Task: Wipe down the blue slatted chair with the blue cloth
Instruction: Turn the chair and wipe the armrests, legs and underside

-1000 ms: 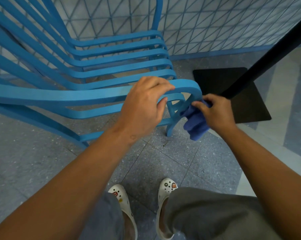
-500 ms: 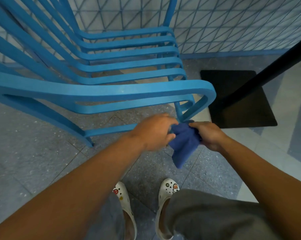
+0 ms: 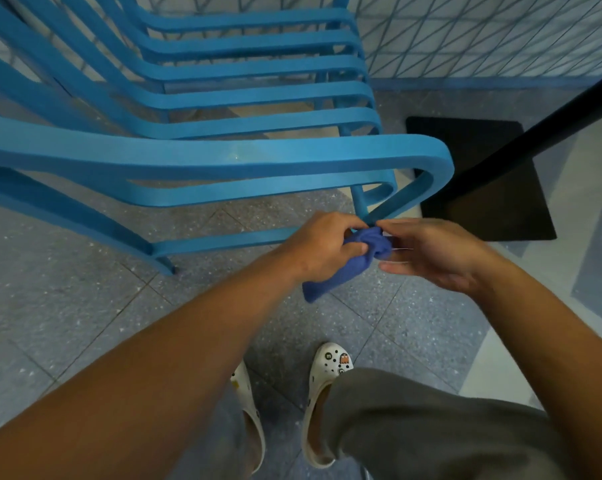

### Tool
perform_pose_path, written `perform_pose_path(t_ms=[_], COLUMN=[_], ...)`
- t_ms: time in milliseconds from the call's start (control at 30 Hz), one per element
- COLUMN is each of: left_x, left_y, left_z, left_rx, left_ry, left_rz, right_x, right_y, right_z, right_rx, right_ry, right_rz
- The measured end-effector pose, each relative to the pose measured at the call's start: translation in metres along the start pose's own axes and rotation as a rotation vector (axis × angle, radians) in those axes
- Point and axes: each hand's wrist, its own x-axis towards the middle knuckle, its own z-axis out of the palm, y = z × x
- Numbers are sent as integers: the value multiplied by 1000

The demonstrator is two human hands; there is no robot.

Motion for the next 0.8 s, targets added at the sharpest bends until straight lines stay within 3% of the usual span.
perform_pose_path(t_ms=[100,200,300,433,600,800], left_x=[12,27,41,51,54,64], left_y=[-5,-11,-11,0,2,-31], left_z=[8,10,17,34,54,78], left_rx=[-20,-56,-80,-213,-344,-413], left_ry=[52,131,161,266,343,325], left_rz=[-54,-89,-93,-70,-138,-394], right_x=[-17,-40,-51,-40,-30,-28], right_y=[-12,-33,-49,-55,-58,-59], right_z=[-23,-36,-36,-26,-18,-17], right_rx=[-624,-851,-789,-725,-726,-701], right_ry=[108,310,471,497,442,428], right_rz=[-17,-175,-539,-884,-1034,-1055])
